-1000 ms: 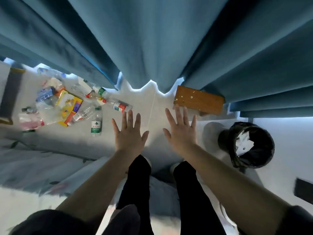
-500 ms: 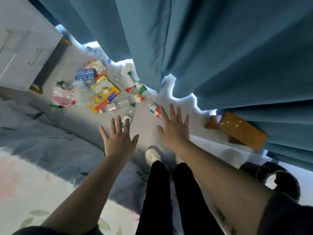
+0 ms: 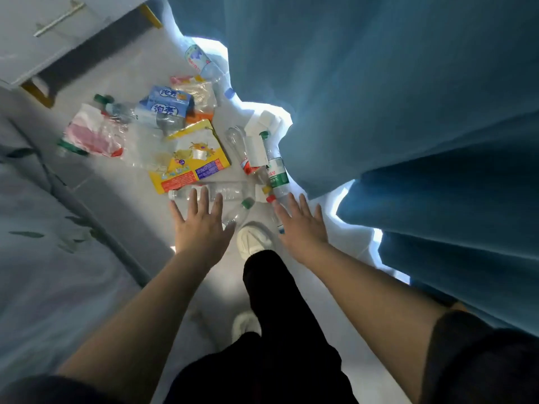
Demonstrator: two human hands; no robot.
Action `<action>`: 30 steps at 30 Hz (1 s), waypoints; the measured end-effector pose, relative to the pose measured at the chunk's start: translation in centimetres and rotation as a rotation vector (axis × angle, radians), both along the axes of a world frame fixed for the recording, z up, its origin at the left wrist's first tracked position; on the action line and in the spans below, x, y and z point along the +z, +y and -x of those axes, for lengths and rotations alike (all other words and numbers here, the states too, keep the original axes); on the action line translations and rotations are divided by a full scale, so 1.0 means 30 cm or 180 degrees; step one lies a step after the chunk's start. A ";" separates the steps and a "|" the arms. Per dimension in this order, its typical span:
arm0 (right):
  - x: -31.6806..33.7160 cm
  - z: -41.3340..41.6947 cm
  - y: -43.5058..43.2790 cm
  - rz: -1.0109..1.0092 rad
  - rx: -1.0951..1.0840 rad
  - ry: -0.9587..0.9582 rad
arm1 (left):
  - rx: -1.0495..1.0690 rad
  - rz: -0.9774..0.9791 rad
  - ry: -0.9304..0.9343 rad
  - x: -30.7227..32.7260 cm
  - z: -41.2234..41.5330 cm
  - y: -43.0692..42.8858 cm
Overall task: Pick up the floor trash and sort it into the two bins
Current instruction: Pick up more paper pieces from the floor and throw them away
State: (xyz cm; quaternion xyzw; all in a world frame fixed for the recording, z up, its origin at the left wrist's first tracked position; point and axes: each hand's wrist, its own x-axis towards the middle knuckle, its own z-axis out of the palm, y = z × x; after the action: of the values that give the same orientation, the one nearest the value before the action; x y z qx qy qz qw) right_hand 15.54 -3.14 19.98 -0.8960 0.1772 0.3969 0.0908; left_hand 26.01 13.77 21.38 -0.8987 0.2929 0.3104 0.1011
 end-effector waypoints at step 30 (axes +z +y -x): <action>-0.861 -0.314 -0.060 -0.0518 0.0497 -0.2216 | 0.0702 0.0708 -0.0468 -0.964 -0.451 0.002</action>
State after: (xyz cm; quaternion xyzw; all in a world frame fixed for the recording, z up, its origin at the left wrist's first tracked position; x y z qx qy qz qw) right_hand 24.95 -4.93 -5.84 -0.9781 0.0346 0.0867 0.1860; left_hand 39.55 13.83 -7.55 -0.9513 0.2169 0.2187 -0.0125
